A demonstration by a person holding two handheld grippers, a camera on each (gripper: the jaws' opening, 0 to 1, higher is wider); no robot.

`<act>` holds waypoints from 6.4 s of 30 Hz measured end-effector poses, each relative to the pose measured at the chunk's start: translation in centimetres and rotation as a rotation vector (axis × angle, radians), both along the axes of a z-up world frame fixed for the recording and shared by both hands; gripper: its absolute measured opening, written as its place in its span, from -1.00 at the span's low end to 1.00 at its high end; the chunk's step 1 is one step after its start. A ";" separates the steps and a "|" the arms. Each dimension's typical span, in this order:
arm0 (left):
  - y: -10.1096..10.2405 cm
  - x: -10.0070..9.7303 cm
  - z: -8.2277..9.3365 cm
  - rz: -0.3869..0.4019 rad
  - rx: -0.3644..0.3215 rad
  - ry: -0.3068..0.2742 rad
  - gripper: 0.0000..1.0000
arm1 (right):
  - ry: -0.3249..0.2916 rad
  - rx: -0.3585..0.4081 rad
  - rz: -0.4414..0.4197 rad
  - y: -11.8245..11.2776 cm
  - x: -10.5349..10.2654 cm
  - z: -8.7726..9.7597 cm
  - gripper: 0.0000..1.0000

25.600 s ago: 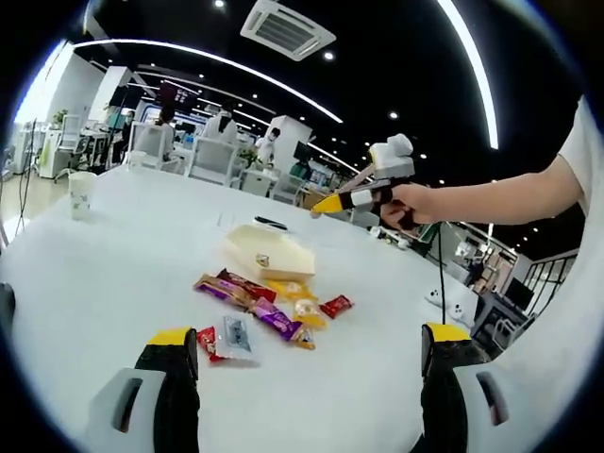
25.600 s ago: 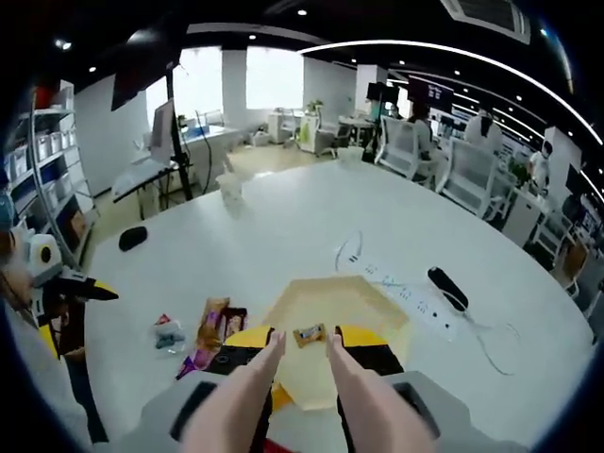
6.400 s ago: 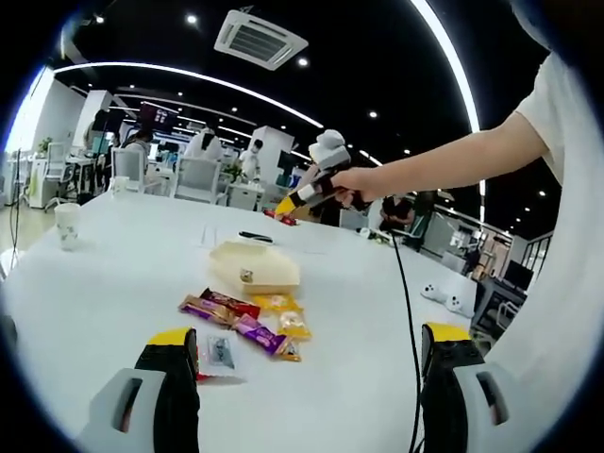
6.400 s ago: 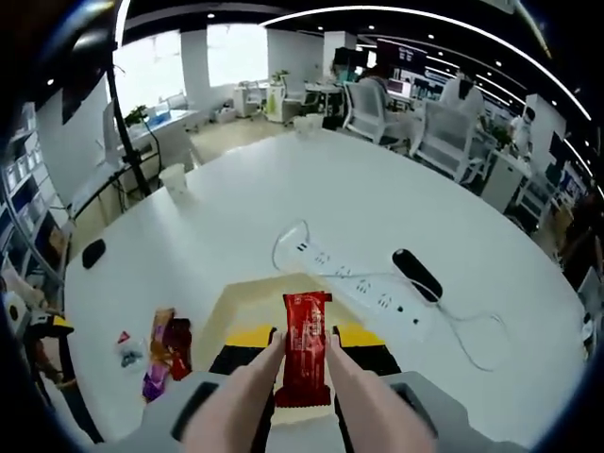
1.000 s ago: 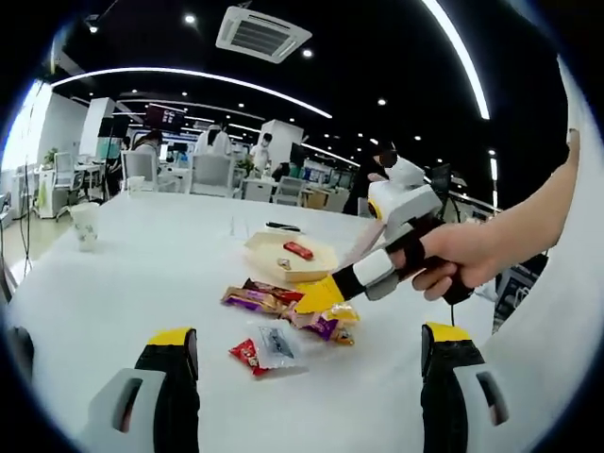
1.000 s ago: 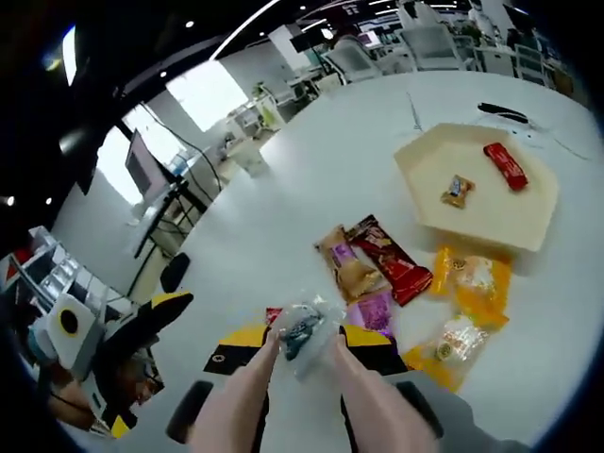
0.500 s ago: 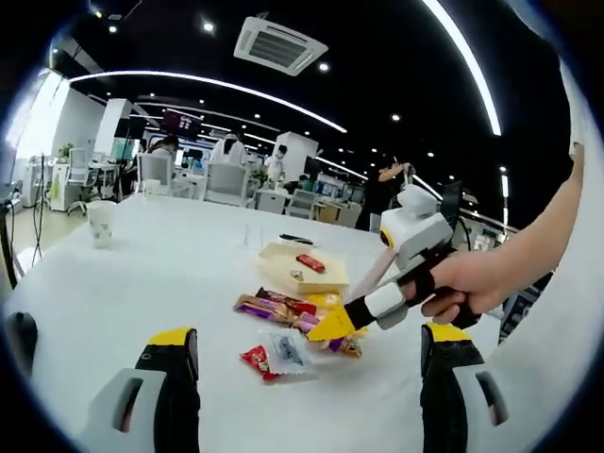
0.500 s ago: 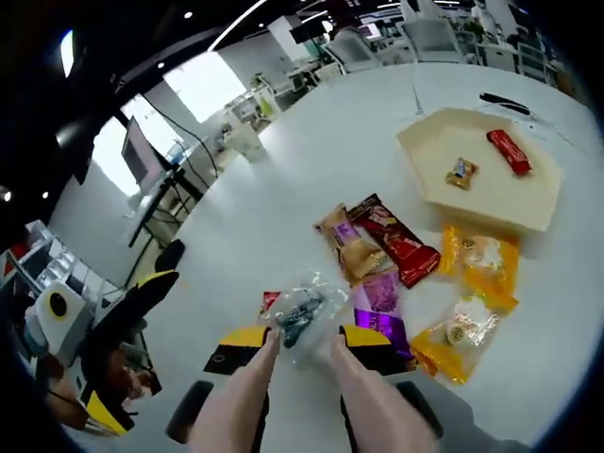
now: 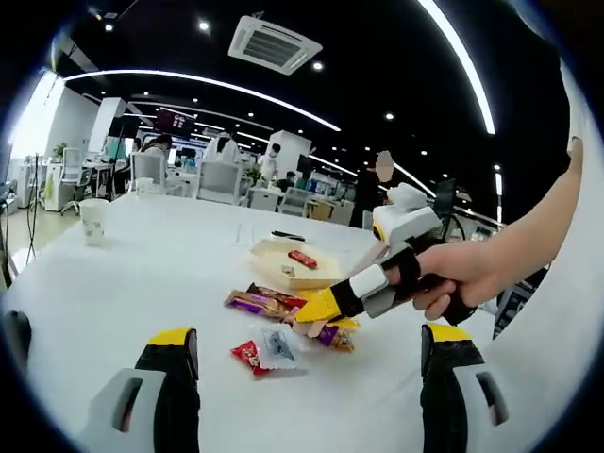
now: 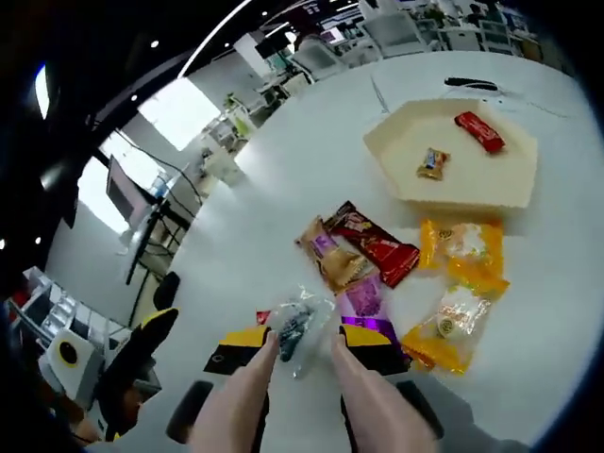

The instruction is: Place the target food into the container with the food tongs after gripping and lifting it, then release it inside without dropping or visibly crushing the food.

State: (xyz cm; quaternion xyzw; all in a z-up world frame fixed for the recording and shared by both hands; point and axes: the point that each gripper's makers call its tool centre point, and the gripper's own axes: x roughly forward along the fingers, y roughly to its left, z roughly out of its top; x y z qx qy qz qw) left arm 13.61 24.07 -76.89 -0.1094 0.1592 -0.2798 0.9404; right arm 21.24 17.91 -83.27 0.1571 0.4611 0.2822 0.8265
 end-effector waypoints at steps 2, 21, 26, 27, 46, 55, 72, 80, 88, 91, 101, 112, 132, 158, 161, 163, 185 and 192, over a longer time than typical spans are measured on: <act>0.1 -0.5 0.0 -0.003 0.006 -0.009 0.98 | -0.002 0.007 -0.011 0.2 -0.2 -0.3 -0.45; 2.2 -0.5 -0.2 0.049 -0.004 0.034 0.89 | 0.037 -0.020 -0.076 1.5 0.7 -1.5 -0.44; 1.6 -0.2 0.0 0.028 -0.002 0.024 0.89 | -0.026 -0.121 -0.019 2.1 0.8 -1.4 -0.45; 1.6 -0.1 0.0 0.028 -0.004 0.023 0.88 | -0.056 -0.153 0.006 2.3 0.8 -1.4 -0.45; 1.6 -0.5 -0.8 0.033 -0.050 0.034 0.87 | -0.186 -0.205 0.249 6.2 -0.8 -1.5 -0.57; 2.1 0.7 -0.4 -0.007 -0.027 0.042 0.87 | -0.162 -0.203 0.281 6.2 -0.6 -1.4 -0.66; 1.3 0.2 -0.3 -0.018 -0.034 0.053 0.86 | -0.102 -0.215 0.231 1.8 -0.4 -1.4 -0.70; 1.5 0.6 0.1 -0.022 -0.031 0.045 0.85 | -0.118 -0.204 0.212 0.8 -0.3 -0.5 -0.71; 1.6 0.6 0.1 -0.026 -0.027 0.041 0.83 | -0.159 -0.198 0.204 0.3 0.0 0.6 -0.70; 1.5 0.5 0.0 -0.015 -0.027 0.038 0.83 | -0.155 -0.189 0.191 -0.1 0.1 0.9 -0.70; 0.9 -0.3 0.0 0.003 -0.054 0.033 0.82 | -0.146 -0.185 0.179 -1.6 -0.7 0.6 -0.71; 1.1 -0.1 0.8 -0.005 -0.029 0.027 0.85 | -0.177 -0.188 0.175 -2.4 -0.9 1.3 -0.71; -0.5 -1.2 0.9 -0.045 0.001 0.022 0.85 | -0.184 -0.190 0.165 -3.8 -2.0 0.9 -0.70; -1.4 -1.0 1.2 -0.051 -0.044 0.026 0.94 | -0.157 -0.157 0.152 -4.5 -2.3 1.3 -0.68; -2.0 -1.2 1.5 -0.086 -0.073 0.023 0.99 | -0.159 -0.138 0.138 -4.6 -2.1 1.7 -0.68; -2.2 -1.2 1.5 -0.095 -0.066 0.026 0.99 | -0.160 -0.137 0.135 -4.7 -2.0 1.8 -0.68; -3.6 -1.4 1.9 -0.123 -0.045 -0.003 0.99 | -0.150 -0.083 0.070 -7.1 -1.4 3.5 -0.68; -3.0 -0.9 2.2 -0.097 -0.051 -0.011 0.99 | -0.156 -0.072 0.057 -7.2 -0.5 4.3 -0.68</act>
